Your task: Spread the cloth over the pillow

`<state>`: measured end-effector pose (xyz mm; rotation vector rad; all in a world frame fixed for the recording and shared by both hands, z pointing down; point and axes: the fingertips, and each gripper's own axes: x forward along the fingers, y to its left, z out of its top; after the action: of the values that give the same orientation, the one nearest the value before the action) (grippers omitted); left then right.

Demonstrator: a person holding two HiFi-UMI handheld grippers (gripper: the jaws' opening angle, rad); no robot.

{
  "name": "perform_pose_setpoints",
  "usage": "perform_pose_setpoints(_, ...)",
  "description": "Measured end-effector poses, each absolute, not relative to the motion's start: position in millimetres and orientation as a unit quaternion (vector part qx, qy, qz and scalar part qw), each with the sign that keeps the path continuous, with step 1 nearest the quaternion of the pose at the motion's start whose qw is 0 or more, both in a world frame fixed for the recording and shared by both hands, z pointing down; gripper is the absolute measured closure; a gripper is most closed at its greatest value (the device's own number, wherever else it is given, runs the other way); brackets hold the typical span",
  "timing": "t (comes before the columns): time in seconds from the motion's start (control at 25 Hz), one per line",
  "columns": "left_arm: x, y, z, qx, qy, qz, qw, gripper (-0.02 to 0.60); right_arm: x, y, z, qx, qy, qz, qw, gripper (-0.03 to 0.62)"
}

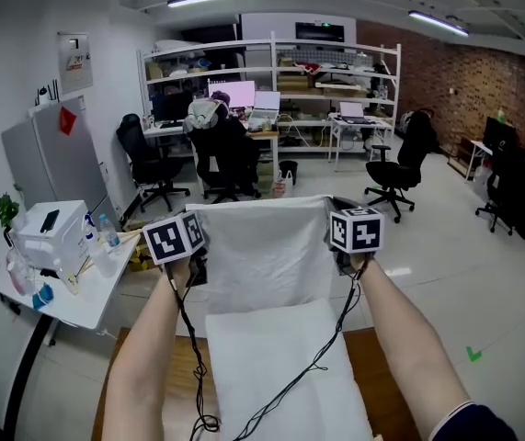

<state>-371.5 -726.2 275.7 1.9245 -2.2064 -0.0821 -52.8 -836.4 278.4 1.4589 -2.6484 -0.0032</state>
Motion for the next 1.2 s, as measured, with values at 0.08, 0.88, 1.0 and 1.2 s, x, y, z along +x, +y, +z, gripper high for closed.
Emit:
perform_pose_setpoints(0.08, -369, -722, 290, 0.654, -0.747, -0.026, 0.116, 0.568, -52, -834, 293, 0.481, -0.874, 0.006, 0.066, 0.582)
perform_pose_setpoints(0.88, -354, -672, 416, 0.637, -0.744, 0.014, 0.201, 0.568, -36, -783, 419, 0.469, -0.871, 0.07, 0.131, 0.582)
perform_pose_setpoints(1.0, -350, -665, 425, 0.636, -0.744, 0.018, 0.206, 0.568, -31, -777, 428, 0.47, -0.868, 0.077, 0.137, 0.582)
perform_pose_setpoints(1.2, -345, -645, 433, 0.641, -0.741, 0.025, 0.199, 0.568, -28, -759, 436, 0.464, -0.872, 0.077, 0.135, 0.582)
